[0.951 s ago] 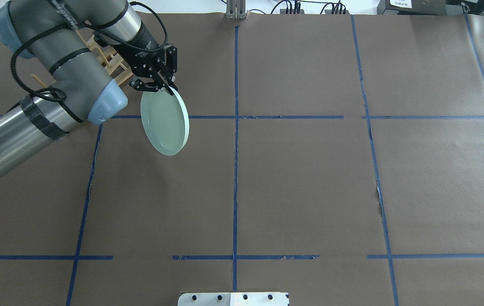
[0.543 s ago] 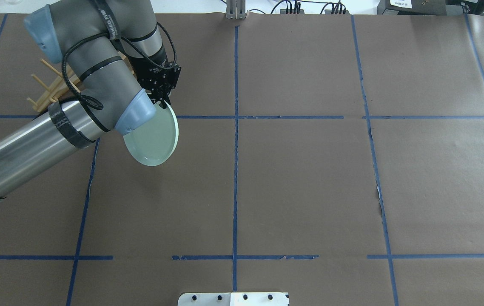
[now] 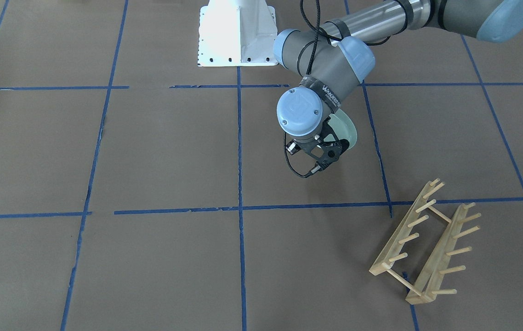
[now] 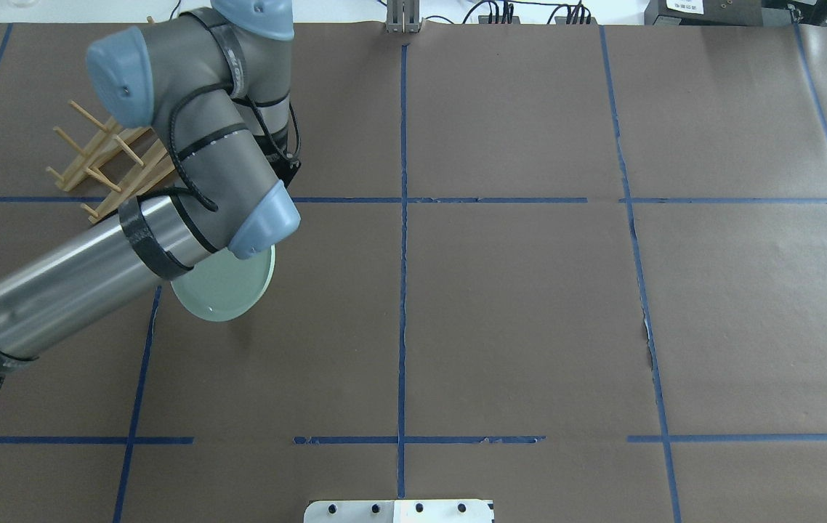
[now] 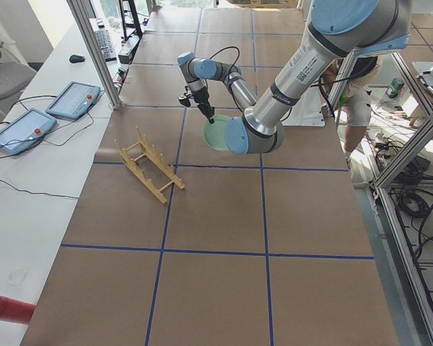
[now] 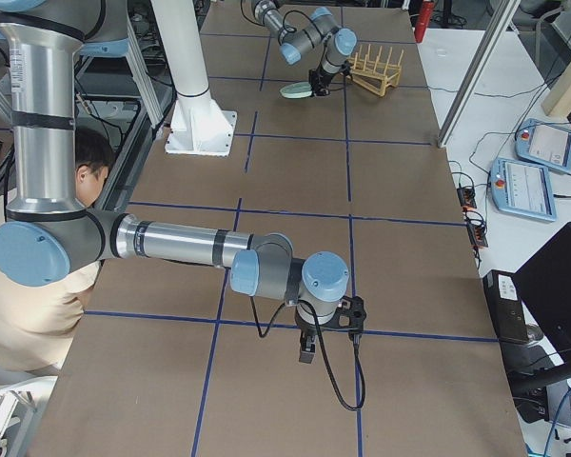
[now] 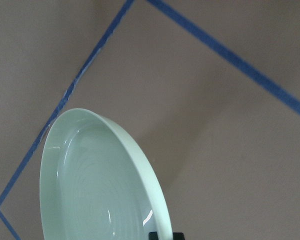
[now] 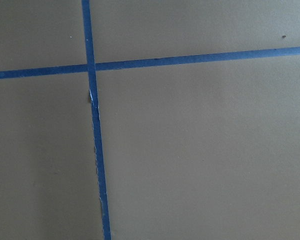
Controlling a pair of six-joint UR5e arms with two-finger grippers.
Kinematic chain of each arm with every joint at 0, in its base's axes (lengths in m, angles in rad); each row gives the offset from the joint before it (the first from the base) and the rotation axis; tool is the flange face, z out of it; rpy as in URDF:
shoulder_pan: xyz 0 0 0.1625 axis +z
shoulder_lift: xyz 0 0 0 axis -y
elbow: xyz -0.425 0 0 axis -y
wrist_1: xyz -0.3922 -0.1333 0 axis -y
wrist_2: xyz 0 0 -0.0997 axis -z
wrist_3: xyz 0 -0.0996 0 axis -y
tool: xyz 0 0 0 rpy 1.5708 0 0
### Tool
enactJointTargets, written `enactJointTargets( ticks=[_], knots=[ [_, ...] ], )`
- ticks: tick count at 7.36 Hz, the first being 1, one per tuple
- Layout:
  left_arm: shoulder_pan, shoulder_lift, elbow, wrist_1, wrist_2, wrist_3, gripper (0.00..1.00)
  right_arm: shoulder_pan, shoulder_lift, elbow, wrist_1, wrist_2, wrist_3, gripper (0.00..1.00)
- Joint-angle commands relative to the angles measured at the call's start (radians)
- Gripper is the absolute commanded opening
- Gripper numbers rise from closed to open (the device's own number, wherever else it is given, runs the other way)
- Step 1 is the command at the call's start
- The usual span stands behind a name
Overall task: Place plate on table
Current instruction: 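Lower the plate flat onto the table and open the left gripper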
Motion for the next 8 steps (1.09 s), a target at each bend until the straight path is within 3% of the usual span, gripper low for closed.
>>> enactJointTargets(
  ticks=[1,3,5,6,8],
  knots=[
    [0.034,0.008,-0.003,-0.054,0.004,-0.039,0.95,0.0,0.0,0.0,0.0,0.0,0.0,1.0],
    [0.007,0.008,-0.041,-0.072,0.006,-0.068,1.0,0.0,0.0,0.0,0.0,0.0,0.0,1.0],
    [-0.087,0.034,-0.203,-0.139,0.0,-0.021,1.0,0.0,0.0,0.0,0.0,0.0,0.0,1.0],
    [-0.148,0.095,-0.265,-0.232,-0.002,0.056,1.0,0.0,0.0,0.0,0.0,0.0,0.0,1.0],
    [-0.312,0.225,-0.352,-0.271,-0.009,0.429,1.0,0.0,0.0,0.0,0.0,0.0,0.0,1.0]
  ],
)
